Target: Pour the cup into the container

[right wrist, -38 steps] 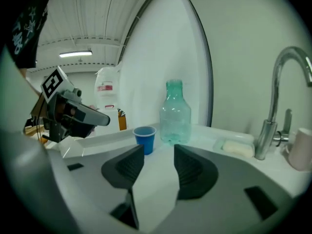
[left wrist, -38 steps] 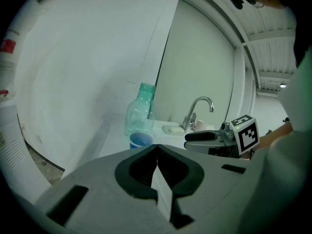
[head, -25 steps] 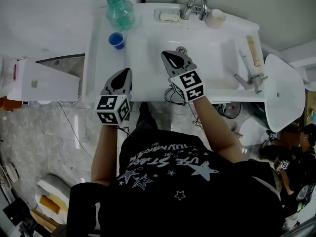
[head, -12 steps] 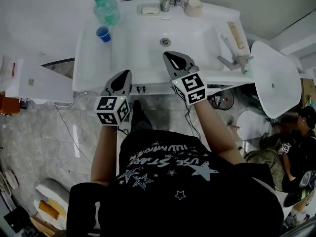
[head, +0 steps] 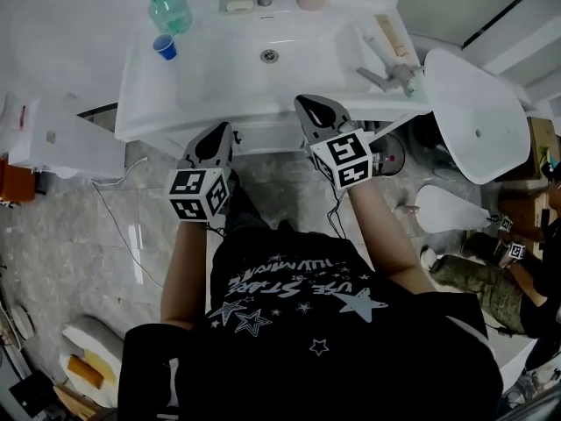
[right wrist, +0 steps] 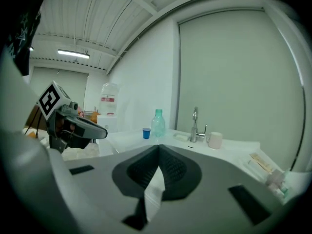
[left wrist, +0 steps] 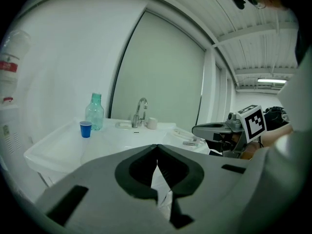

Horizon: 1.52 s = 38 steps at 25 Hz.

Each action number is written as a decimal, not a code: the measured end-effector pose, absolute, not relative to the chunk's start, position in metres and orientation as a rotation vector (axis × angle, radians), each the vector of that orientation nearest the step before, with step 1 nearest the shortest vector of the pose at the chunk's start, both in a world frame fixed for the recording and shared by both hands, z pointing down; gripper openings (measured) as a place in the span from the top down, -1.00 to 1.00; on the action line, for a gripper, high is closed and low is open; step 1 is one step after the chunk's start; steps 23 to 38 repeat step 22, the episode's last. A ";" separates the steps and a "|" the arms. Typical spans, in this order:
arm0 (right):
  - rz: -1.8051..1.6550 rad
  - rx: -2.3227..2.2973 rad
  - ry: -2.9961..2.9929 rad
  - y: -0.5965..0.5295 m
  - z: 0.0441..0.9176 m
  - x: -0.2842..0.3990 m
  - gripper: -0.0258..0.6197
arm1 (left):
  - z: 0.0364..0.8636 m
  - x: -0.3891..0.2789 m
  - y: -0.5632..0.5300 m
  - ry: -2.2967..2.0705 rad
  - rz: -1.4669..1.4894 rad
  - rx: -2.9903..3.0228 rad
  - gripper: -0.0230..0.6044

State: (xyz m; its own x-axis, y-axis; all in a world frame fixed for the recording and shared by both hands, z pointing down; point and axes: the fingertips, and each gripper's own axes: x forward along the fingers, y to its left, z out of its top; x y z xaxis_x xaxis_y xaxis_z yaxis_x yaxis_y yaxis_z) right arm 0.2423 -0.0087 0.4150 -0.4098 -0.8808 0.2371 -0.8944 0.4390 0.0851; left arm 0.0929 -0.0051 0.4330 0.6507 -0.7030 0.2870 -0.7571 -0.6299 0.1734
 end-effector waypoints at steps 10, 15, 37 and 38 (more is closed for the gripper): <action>0.098 1.543 -2.476 0.046 0.416 0.256 0.90 | 0.433 0.105 0.062 -1.187 0.295 2.579 0.89; 0.049 1.568 -2.457 0.059 0.411 0.259 0.90 | 0.440 0.107 0.075 -1.154 0.334 2.582 0.89; 0.085 1.586 -2.449 0.059 0.422 0.257 0.90 | 0.447 0.110 0.075 -1.111 0.333 2.597 0.89; 0.085 1.586 -2.449 0.059 0.422 0.257 0.90 | 0.447 0.110 0.075 -1.111 0.333 2.597 0.89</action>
